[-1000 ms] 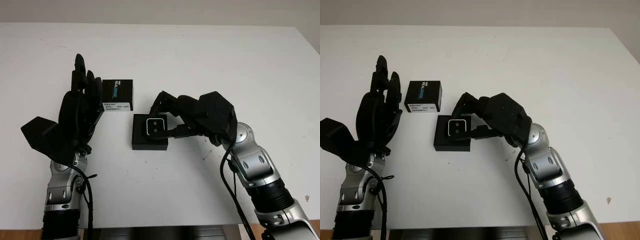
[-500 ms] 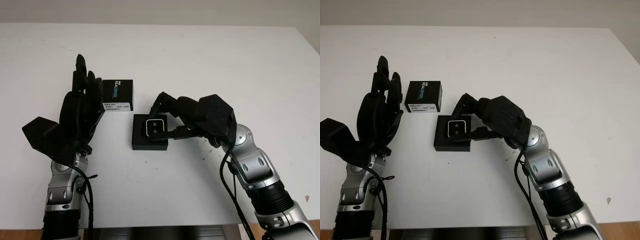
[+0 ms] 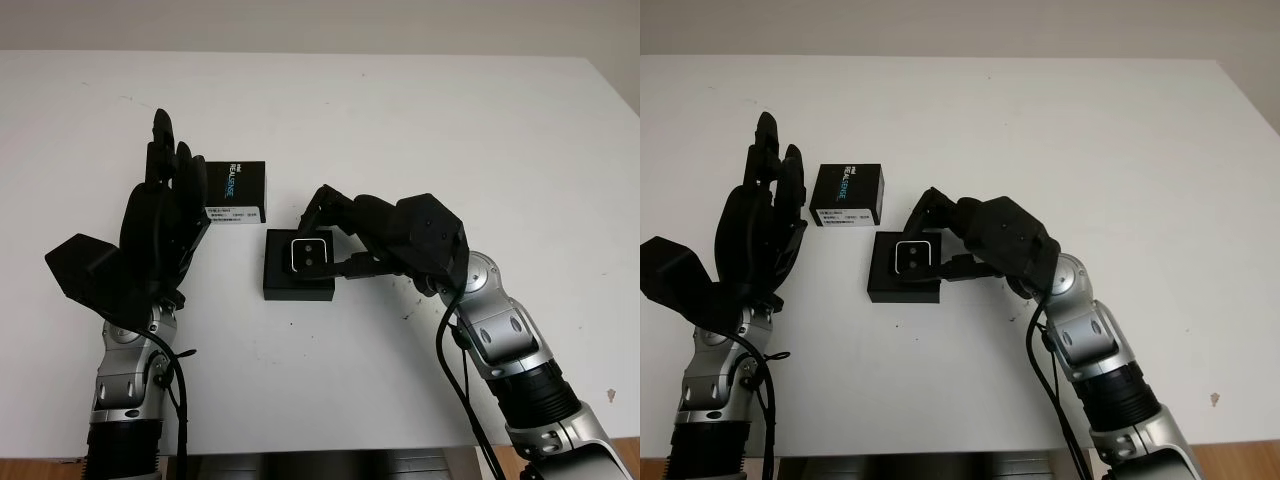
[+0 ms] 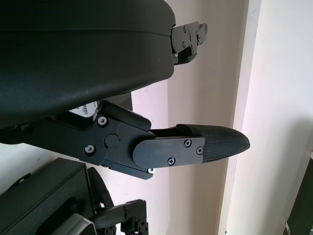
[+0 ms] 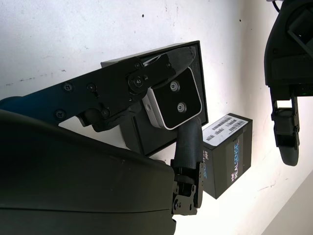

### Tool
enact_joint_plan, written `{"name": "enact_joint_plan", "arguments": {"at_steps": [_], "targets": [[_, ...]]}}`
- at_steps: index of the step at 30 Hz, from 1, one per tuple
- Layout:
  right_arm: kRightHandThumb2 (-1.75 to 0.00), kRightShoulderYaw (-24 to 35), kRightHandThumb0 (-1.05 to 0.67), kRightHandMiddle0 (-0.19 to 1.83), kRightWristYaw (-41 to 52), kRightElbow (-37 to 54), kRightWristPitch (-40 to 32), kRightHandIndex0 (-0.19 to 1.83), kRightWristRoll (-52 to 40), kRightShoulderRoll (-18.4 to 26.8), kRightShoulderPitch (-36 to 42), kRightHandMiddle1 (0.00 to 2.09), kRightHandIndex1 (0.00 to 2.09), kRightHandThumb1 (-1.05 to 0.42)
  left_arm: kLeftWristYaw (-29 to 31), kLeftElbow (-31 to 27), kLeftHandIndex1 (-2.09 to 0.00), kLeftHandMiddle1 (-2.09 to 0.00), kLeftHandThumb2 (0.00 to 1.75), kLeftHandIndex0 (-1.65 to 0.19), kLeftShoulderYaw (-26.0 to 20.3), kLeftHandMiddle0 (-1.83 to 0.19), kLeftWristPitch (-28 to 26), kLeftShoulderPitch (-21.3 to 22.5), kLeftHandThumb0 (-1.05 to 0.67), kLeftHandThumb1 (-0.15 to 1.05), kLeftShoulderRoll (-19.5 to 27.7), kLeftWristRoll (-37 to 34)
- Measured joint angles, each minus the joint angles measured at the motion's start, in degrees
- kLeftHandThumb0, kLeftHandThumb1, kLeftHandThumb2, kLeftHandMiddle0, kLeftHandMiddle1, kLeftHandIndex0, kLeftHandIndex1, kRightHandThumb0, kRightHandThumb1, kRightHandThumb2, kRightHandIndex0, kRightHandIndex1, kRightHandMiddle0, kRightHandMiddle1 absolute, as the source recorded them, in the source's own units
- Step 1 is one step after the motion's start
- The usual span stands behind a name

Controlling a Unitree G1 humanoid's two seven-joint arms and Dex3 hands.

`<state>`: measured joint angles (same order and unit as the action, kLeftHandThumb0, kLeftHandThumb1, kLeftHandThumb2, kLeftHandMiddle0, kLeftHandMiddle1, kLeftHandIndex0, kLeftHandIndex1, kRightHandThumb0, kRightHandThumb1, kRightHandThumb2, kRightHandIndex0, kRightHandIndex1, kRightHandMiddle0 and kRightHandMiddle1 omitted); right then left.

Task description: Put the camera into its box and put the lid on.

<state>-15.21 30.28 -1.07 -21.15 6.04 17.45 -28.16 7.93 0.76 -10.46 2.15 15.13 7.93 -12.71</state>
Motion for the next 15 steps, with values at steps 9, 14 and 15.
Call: {"name": "enact_joint_plan", "arguments": {"at_steps": [9, 14, 15], "targets": [[-0.05, -0.01, -0.33, 0.09, -0.25, -0.49, 0.44, -0.04, 0.04, -0.26, -0.01, 2.08, 0.71, -1.04, -0.03, 0.0, 0.0, 0.0, 0.47, 0.19, 0.0, 0.19, 0.0, 0.0, -0.72, 1.05, -0.01, 0.0], [-0.05, -0.02, -0.33, 0.09, -0.69, -0.91, 1.09, -0.04, 0.23, -0.59, 0.0, 2.03, 0.71, -1.04, -0.13, 0.0, 0.0, 0.0, 0.49, 0.19, 0.02, 0.19, 0.09, -0.01, -0.72, 1.05, -0.01, 0.04], [-0.05, -0.02, -0.33, 0.08, -0.89, -1.06, 1.36, -0.04, 0.31, -0.65, 0.0, 2.03, 0.71, -1.03, -0.13, 0.0, 0.0, 0.0, 0.49, 0.19, 0.04, 0.19, 0.11, -0.01, -0.72, 1.05, -0.01, 0.06]]}}
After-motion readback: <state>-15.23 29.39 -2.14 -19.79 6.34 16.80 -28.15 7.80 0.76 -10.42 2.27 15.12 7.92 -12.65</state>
